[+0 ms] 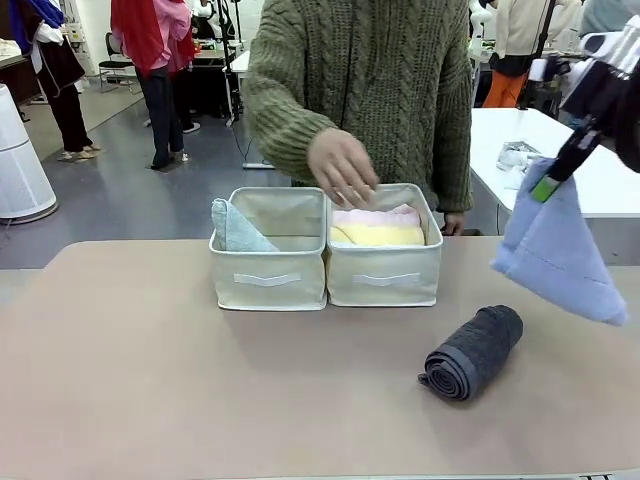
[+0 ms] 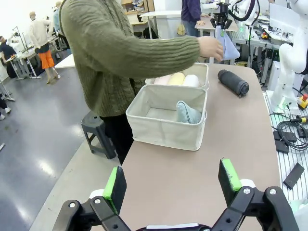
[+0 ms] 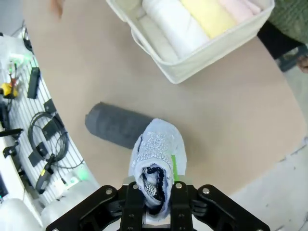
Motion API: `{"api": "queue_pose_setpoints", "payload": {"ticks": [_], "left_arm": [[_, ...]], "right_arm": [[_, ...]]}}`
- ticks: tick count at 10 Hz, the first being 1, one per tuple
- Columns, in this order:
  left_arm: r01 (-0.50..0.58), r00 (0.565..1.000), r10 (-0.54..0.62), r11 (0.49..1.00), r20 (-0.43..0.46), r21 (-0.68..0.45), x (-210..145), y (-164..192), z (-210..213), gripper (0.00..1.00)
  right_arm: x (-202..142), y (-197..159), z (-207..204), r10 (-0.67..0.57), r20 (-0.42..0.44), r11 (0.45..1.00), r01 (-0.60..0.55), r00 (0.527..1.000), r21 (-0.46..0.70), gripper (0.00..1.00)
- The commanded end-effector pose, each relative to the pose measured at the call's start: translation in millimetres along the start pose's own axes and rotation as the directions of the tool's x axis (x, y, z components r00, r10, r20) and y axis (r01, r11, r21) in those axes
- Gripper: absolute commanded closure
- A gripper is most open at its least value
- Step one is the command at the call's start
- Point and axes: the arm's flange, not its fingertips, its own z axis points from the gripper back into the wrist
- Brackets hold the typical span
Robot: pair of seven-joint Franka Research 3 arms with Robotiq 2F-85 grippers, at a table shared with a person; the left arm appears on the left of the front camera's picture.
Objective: Sort the towels based on their folding style.
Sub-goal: Pick up another triangle-folded towel from the table and place it in the left Fabric basket.
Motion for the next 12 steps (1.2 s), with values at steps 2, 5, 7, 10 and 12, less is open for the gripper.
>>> {"api": "queue_pose_setpoints", "payload": {"ticks": [2, 5, 7, 10, 12], "left_arm": [[-0.004, 1.0, 0.004, 1.0, -0.009, 0.01, 1, -3, -2, 0.0], [-0.004, 1.0, 0.004, 1.0, -0.009, 0.01, 1, -3, -2, 0.0], [-0.004, 1.0, 0.004, 1.0, -0.009, 0.01, 1, -3, -2, 0.0], [-0.004, 1.0, 0.004, 1.0, -0.009, 0.01, 1, -3, -2, 0.0], [-0.004, 1.0, 0.004, 1.0, -0.009, 0.01, 1, -3, -2, 0.0]], "right_arm": [[-86, -10, 69, -0.17, 0.097, 0.98, 0.179, 0.981, -0.09, 1.0], [-151, 1, 104, -0.258, 0.222, 0.944, 0.294, 0.94, -0.148, 1.0], [-159, -3, 110, -0.278, 0.245, 0.933, 0.321, 0.929, -0.16, 1.0], [-166, -8, 116, -0.306, 0.265, 0.922, 0.354, 0.914, -0.159, 1.0], [-168, -6, 119, -0.309, 0.27, 0.918, 0.36, 0.912, -0.166, 1.0]]}}
